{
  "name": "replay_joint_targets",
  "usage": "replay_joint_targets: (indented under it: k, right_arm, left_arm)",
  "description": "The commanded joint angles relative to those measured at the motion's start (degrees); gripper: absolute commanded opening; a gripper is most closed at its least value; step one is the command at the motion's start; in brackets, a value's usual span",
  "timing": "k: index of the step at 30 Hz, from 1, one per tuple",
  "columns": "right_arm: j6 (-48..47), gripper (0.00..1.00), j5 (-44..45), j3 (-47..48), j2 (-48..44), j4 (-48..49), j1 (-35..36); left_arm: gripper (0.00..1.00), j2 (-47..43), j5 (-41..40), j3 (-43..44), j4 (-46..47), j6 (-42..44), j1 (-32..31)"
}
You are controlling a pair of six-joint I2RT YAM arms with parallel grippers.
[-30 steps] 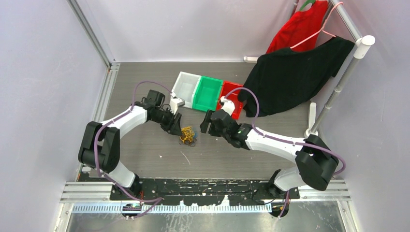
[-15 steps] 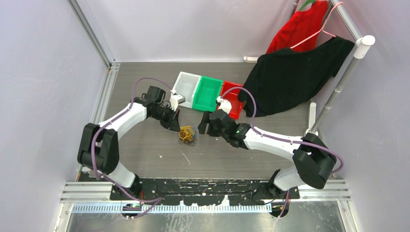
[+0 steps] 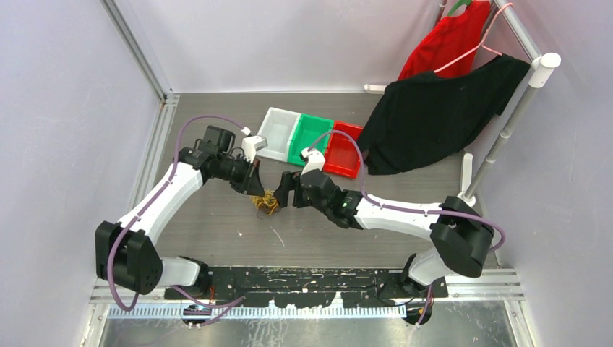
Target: Untangle the cables
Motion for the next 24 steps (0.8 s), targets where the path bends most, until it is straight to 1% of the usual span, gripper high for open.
replay_joint_targets:
  k: [1, 9, 13, 17, 24]
  right_arm:
    - [-1.7, 0.87, -0.6, 3.0, 0.8, 7.3, 0.8]
    - [-0.4, 0.87, -3.9, 3.7, 2.9, 12.3, 1.2]
    - [0.2, 0.87, -4.7, 3.6, 4.1, 14.9, 1.3]
    - [1.4, 0.87, -4.2, 4.1, 6.7, 17.6, 1.2]
    - [3.9, 0.86, -0.3, 6.7, 12.6, 19.4, 1.2]
  left_arm:
    - [0.0, -3.2, 3.0, 3.8, -4.0, -1.4, -0.1]
    - [0.0, -2.9, 8.4, 9.5, -11.6, 3.6, -0.1]
    - [0.0, -2.7, 10.9, 11.6, -13.0, 3.9, -0.2]
    - [0.0, -2.6, 13.4, 15.3, -14.7, 3.4, -0.2]
    - [0.0, -2.8, 16.7, 24.2, -20.9, 3.0, -0.1]
